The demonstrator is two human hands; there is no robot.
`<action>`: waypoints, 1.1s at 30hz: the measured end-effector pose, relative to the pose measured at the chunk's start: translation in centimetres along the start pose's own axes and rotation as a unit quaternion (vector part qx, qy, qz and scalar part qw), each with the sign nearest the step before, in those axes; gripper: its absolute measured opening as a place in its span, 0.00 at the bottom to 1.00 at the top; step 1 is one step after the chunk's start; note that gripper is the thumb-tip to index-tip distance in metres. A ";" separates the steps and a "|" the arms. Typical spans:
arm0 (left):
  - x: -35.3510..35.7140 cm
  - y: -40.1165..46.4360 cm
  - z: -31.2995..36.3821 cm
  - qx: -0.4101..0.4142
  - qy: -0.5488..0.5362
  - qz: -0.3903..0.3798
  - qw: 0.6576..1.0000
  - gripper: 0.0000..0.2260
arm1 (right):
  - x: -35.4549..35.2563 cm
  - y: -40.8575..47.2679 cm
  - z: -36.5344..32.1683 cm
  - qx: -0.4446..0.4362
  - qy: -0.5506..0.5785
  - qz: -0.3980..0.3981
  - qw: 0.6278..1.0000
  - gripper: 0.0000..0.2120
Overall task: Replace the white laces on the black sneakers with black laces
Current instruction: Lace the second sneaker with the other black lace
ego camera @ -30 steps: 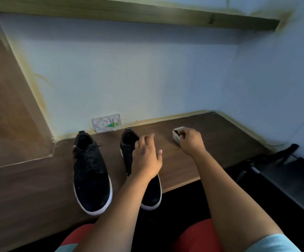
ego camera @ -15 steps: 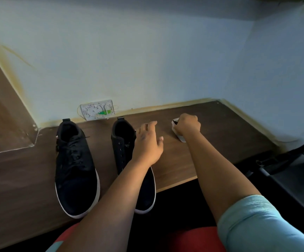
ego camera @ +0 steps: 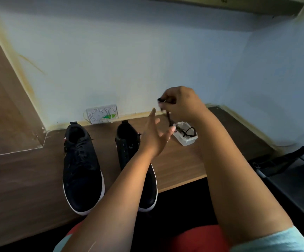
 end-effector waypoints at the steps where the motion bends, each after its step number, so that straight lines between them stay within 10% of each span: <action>1: 0.0 0.0 0.8 -0.013 -0.066 -0.009 0.998 0.27 | -0.1 -0.8 -1.2 -0.019 0.005 -0.039 0.999 0.05; 4: -0.6 -0.1 2.9 -0.088 -0.306 0.009 0.948 0.08 | 0.0 -2.0 -1.8 -0.017 0.045 -0.052 0.997 0.08; 7: -2.6 -0.1 3.8 -0.124 -0.449 0.045 0.884 0.14 | 0.3 -2.9 0.2 0.048 0.061 -0.021 0.997 0.21; 10: -4.4 -0.5 5.1 -0.124 -0.550 -0.010 0.826 0.14 | 4.3 -5.1 2.2 0.088 -0.012 -0.172 0.981 0.38; 19: -15.0 -2.6 8.4 -0.005 -0.693 0.092 0.715 0.16 | 7.3 -5.7 7.5 0.192 -0.098 -0.063 0.975 0.13; 22: -18.6 -3.2 7.3 0.013 -0.608 0.193 0.770 0.15 | 5.2 -5.1 6.1 0.195 -0.012 0.073 0.978 0.12; 26: -15.6 -3.5 5.2 -0.007 -0.159 0.145 0.977 0.05 | 3.6 -5.1 -3.0 0.002 0.119 0.130 0.984 0.11; 30: -11.9 -5.1 4.1 -0.061 0.021 -0.002 0.998 0.24 | 5.5 -5.8 -7.6 -0.125 0.097 0.081 0.984 0.09; 33: -12.7 -5.1 4.4 -0.047 0.047 0.027 0.997 0.20 | 7.0 -6.0 -5.8 -0.123 0.051 0.029 0.991 0.09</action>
Point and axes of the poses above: each hand's wrist, its own y-axis towards the middle knuckle, its own x-axis out of the palm, z = x × y, the point moved 2 cm from there along y, towards the middle knuckle, and after that the axes turned 6 degrees about z, right-handed, at the moved point
